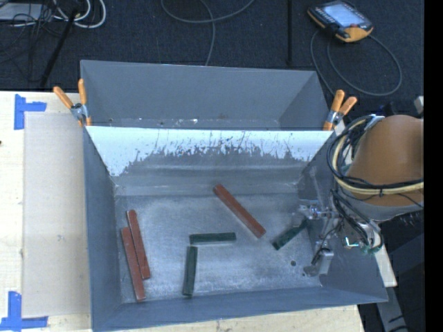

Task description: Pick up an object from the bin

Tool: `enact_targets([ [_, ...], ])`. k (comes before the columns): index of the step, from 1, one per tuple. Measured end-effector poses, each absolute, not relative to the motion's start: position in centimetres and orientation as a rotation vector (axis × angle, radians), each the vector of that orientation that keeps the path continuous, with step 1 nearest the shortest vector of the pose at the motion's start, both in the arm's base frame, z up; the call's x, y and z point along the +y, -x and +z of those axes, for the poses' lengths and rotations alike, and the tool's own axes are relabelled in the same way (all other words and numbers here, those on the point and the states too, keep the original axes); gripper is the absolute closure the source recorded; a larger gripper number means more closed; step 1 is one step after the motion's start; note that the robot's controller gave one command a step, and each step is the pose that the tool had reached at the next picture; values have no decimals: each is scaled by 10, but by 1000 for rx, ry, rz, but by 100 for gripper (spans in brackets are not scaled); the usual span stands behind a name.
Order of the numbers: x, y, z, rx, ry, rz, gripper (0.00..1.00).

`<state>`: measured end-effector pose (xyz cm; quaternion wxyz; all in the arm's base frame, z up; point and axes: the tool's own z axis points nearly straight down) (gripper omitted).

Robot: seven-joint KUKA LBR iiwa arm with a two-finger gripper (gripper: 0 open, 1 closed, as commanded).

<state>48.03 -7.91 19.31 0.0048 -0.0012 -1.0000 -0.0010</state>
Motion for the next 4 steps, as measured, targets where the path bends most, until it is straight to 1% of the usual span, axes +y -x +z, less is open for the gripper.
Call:
enact_targets([
  [1, -79, -482, 197, -3140, -1, -1, 0],
  [2, -79, -504, 153, -3149, -7, 2, 0],
  [3, -99, -506, 83, -3145, -52, 1, 0],
  [4, -138, -580, 70, -3114, -434, 0, 100],
])
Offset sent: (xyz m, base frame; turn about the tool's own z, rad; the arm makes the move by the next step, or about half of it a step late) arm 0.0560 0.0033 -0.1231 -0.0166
